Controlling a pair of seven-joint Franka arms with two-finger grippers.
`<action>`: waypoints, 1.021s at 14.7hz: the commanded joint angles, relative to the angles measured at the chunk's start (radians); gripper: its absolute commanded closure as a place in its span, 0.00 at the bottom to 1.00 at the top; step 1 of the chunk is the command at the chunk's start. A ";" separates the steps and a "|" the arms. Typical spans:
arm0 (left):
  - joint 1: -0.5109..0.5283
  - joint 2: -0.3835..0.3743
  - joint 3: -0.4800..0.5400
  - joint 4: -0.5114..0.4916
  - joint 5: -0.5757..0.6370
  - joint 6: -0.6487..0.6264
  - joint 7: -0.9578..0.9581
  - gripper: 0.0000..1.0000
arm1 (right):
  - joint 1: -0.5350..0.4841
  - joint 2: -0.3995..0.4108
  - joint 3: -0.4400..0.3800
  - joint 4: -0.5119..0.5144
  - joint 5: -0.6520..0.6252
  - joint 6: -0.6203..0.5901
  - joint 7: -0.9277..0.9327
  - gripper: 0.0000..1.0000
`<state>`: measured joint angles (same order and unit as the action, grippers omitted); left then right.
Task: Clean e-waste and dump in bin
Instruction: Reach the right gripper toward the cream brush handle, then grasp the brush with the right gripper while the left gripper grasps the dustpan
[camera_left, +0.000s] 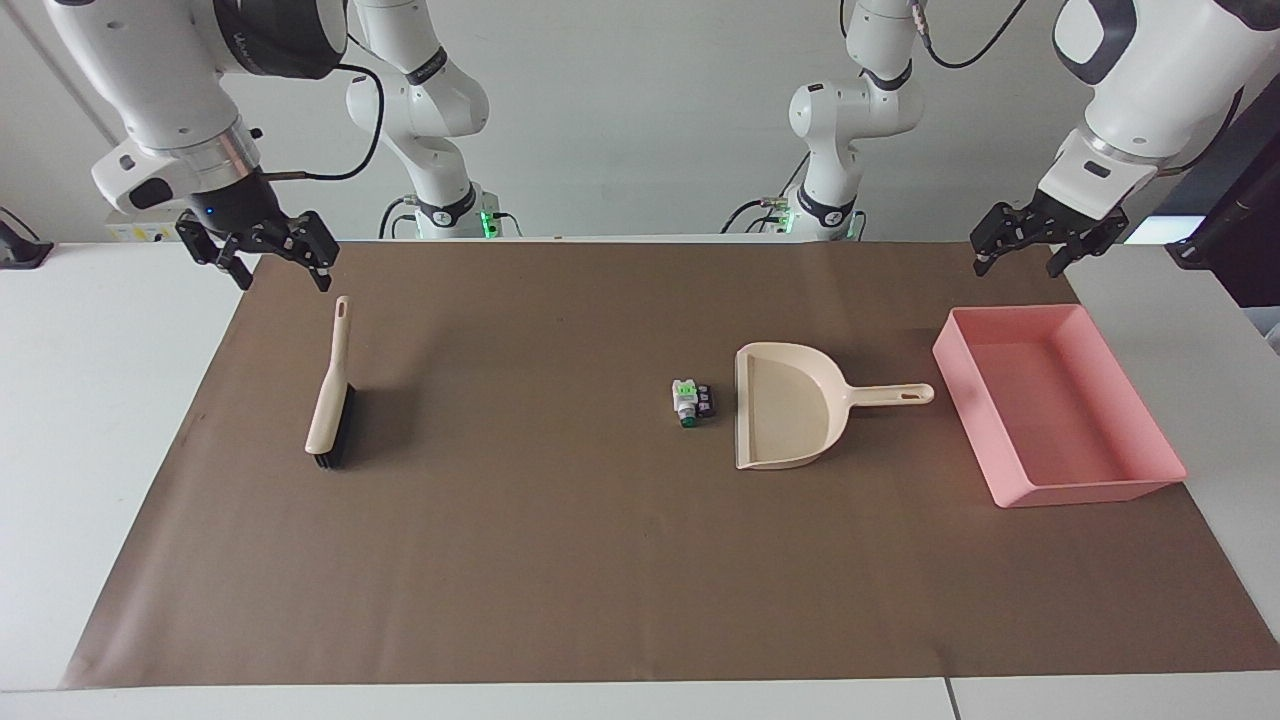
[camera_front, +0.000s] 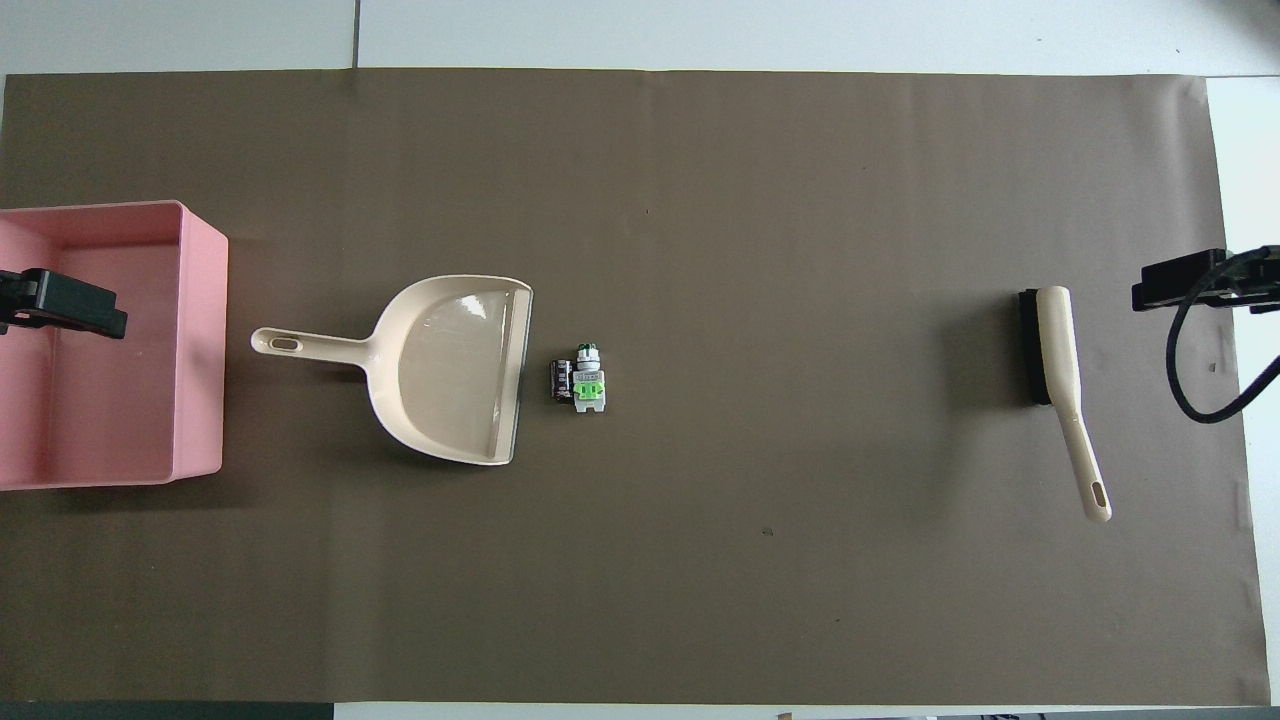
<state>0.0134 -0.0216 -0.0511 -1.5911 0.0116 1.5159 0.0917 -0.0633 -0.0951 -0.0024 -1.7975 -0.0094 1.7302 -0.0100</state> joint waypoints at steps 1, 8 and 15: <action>-0.024 -0.031 0.022 -0.032 0.021 0.007 -0.012 0.01 | -0.029 -0.150 0.001 -0.337 0.015 0.187 -0.068 0.00; -0.053 -0.027 0.071 -0.033 0.019 0.021 0.008 0.02 | -0.121 -0.094 -0.001 -0.618 0.020 0.452 -0.197 0.00; -0.090 -0.009 0.065 -0.070 0.018 0.087 0.567 0.03 | -0.150 -0.060 -0.001 -0.703 0.023 0.574 -0.200 0.02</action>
<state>-0.0393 -0.0224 0.0030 -1.6143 0.0134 1.5485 0.4975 -0.1889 -0.1554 -0.0090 -2.4925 -0.0078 2.2845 -0.1809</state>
